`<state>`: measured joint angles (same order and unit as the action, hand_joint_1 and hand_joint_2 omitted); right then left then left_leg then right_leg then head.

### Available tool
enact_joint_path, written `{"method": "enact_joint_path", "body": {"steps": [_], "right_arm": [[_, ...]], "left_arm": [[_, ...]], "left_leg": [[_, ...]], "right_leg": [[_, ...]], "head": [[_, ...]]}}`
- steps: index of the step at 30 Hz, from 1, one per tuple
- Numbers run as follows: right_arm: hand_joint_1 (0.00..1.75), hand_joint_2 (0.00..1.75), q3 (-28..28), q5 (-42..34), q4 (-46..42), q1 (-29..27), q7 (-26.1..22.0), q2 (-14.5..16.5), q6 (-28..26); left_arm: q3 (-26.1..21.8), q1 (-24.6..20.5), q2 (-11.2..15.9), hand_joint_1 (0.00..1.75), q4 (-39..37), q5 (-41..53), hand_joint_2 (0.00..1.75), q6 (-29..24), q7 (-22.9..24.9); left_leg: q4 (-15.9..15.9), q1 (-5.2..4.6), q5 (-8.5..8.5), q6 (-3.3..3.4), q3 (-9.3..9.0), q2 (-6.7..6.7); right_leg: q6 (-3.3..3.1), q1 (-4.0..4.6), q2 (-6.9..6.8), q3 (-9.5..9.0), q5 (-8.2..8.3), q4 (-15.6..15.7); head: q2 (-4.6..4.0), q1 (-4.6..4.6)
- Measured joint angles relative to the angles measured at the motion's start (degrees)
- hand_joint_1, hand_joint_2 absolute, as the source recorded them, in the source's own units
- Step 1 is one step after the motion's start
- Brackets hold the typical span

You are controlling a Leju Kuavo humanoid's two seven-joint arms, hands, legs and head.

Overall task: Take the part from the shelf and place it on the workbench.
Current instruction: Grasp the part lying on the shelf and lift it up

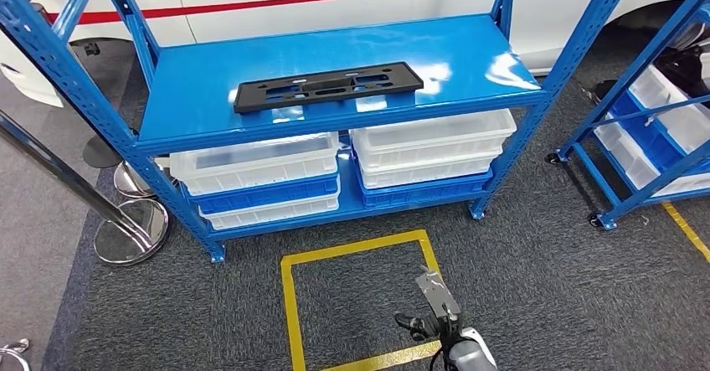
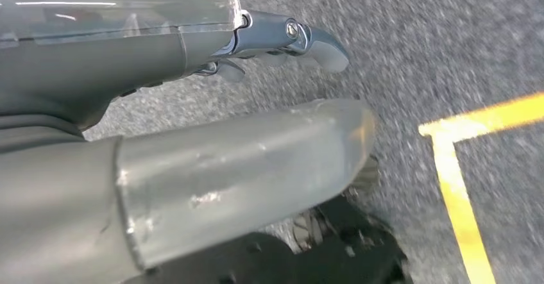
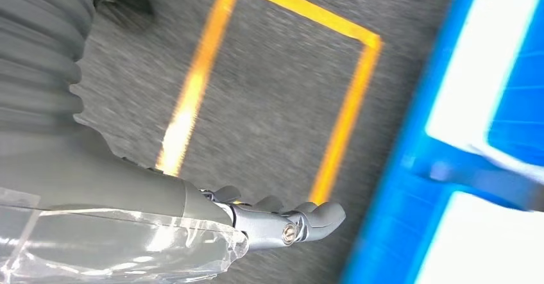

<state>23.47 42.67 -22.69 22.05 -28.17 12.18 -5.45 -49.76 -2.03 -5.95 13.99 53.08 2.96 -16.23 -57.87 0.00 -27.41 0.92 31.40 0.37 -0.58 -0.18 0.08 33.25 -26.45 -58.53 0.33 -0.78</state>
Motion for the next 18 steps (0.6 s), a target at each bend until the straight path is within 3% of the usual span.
{"method": "enact_joint_path", "body": {"steps": [2, 5, 6, 7, 9, 11, 12, 16, 18], "right_arm": [[0.00, 1.75, -2.02, 1.23, -0.06, 1.69, -0.93, 1.00, -1.69], [0.00, 1.75, -5.84, 2.90, -0.18, 3.83, -1.20, 2.15, -4.44], [0.00, 1.75, -7.18, 3.45, -0.23, 4.32, -1.09, 2.43, -5.38], [0.00, 1.75, -8.61, 4.04, -0.33, 4.78, -0.91, 2.64, -6.35], [0.00, 1.75, -11.65, 5.22, -0.67, 5.82, -0.34, 3.12, -8.25], [0.00, 1.75, -14.74, 6.43, -1.12, 7.05, 0.48, 3.53, -10.15], [0.00, 1.75, -16.20, 7.11, -1.38, 7.63, 0.99, 3.67, -11.09], [0.00, 1.75, -21.93, 10.40, -3.02, 9.10, 3.60, 3.78, -14.47], [0.00, 1.75, -24.35, 12.49, -4.26, 9.71, 5.27, 3.70, -15.97]], "left_arm": [[-1.42, -0.54, -0.22, 0.00, -0.06, 1.70, 0.00, 0.17, -0.47], [-3.09, -1.23, -0.60, 0.00, -0.34, 3.62, 0.00, 0.43, -0.88], [-3.56, -1.33, -0.70, 0.00, -0.42, 4.15, 0.00, 0.48, -0.96], [-4.01, -1.39, -0.77, 0.00, -0.46, 4.65, 0.00, 0.51, -1.06], [-4.76, -1.59, -0.87, 0.00, -0.50, 5.58, 0.00, 0.63, -1.21], [-5.43, -2.06, -1.02, 0.00, -0.55, 6.45, 0.00, 0.82, -1.38], [-5.77, -2.30, -1.13, 0.00, -0.58, 6.84, 0.00, 0.93, -1.48], [-6.87, -2.79, -1.60, 0.00, -0.79, 8.11, 0.00, 1.23, -1.74], [-7.34, -3.10, -1.78, 0.00, -0.86, 8.62, 0.00, 1.33, -1.79]], "left_leg": [[-2.44, 0.05, -1.72, -0.62, 1.01, -0.08], [-13.04, 0.42, -6.66, -1.35, 6.12, -0.13], [-15.48, 0.53, -7.11, -1.53, 7.41, -0.12], [-15.78, 0.61, -6.37, -1.64, 7.73, -0.11], [-9.92, 0.76, -2.18, -1.66, 5.28, -0.10], [-2.94, 0.70, 0.62, -1.36, 2.13, -0.17], [-1.13, 0.61, 1.03, -1.11, 1.39, -0.22], [-0.22, 0.54, 1.24, 0.11, 1.33, -0.27], [0.21, 0.75, 1.58, 0.87, 1.27, -0.14]], "right_leg": [[-0.64, -0.39, -0.01, -0.26, 0.36, 0.64], [-1.00, -0.40, -0.12, -0.29, 0.47, 0.79], [-1.01, -0.36, -0.14, -0.29, 0.44, 0.73], [-1.01, -0.36, -0.13, -0.29, 0.39, 0.64], [-0.86, -0.40, 0.01, -0.30, 0.19, 0.28], [-0.46, -0.30, 0.15, -0.13, -0.08, -0.19], [-0.19, -0.22, 0.16, 0.02, -0.12, -0.35], [0.91, -0.16, 0.14, 0.39, -0.27, -0.65], [1.40, -0.21, 0.12, 1.90, -2.46, -3.93]], "head": [[0.00, -0.01], [0.00, -0.02], [0.00, -0.02], [0.00, -0.02], [0.00, -0.02], [0.00, 0.00], [0.00, 0.00], [0.00, 0.01], [0.00, 0.01]]}}
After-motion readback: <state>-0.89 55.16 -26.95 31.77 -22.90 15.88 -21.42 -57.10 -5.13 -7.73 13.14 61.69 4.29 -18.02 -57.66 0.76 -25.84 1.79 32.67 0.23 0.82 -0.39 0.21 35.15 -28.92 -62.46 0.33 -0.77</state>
